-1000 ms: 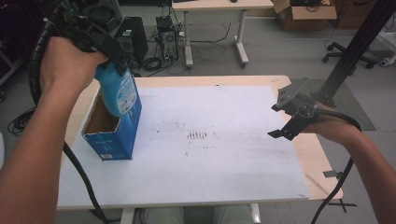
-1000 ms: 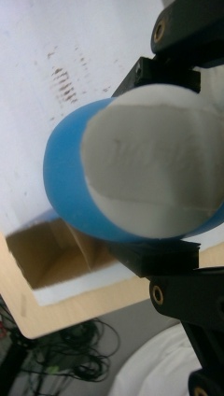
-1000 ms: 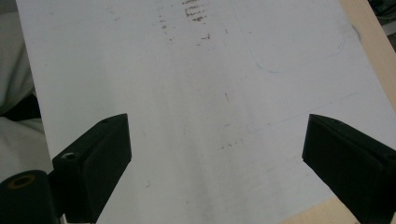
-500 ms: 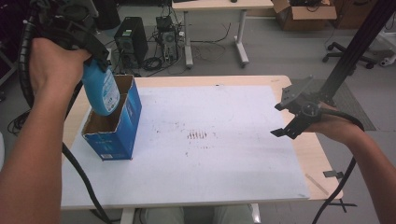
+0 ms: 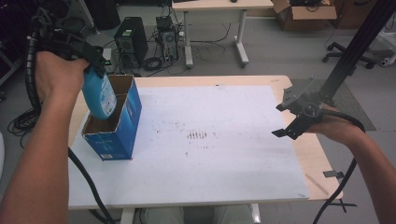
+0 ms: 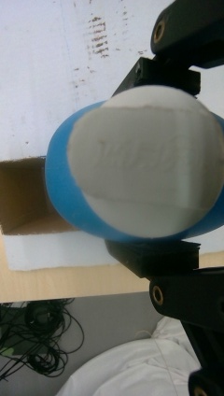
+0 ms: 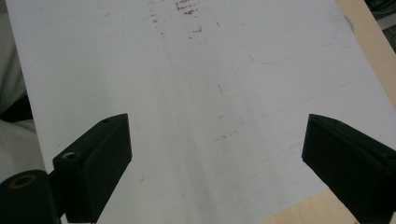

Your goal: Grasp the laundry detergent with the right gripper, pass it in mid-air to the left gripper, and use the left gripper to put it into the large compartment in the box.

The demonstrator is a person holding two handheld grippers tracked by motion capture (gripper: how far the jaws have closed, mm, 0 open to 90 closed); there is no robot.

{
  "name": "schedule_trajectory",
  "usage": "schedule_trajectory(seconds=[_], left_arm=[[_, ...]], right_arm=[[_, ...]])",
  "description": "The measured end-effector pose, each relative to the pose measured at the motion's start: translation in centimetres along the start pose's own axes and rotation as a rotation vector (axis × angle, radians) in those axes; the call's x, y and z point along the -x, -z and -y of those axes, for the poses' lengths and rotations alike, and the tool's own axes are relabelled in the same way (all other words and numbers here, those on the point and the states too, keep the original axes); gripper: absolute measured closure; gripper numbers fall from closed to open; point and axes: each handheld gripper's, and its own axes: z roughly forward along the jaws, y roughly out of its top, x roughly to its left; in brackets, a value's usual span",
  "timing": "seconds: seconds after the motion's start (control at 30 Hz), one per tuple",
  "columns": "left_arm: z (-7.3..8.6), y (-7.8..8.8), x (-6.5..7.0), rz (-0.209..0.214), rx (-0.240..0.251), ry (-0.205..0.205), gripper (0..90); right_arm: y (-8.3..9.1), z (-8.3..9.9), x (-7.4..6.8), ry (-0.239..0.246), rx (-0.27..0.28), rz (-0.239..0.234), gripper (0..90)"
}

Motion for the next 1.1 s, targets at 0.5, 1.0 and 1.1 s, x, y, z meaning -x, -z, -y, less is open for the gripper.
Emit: schedule_trajectory(seconds=[0.5, 1.0, 1.1], left_arm=[[1.0, -4.8, -0.3, 0.004, -0.006, 0.014, 37.8], [2.3, -9.9, -0.7, 0.016, -0.023, 0.011, 37.8], [2.6, -10.6, -0.8, 0.012, -0.023, 0.012, 37.8]], right_arm=[[0.0, 0.5, 0.1, -0.021, 0.003, 0.003, 8.0], [-0.4, 0.7, 0.0, -0.031, -0.015, 0.000, 8.3], [-0.4, 0.7, 0.0, -0.030, -0.016, 0.000, 8.4]])
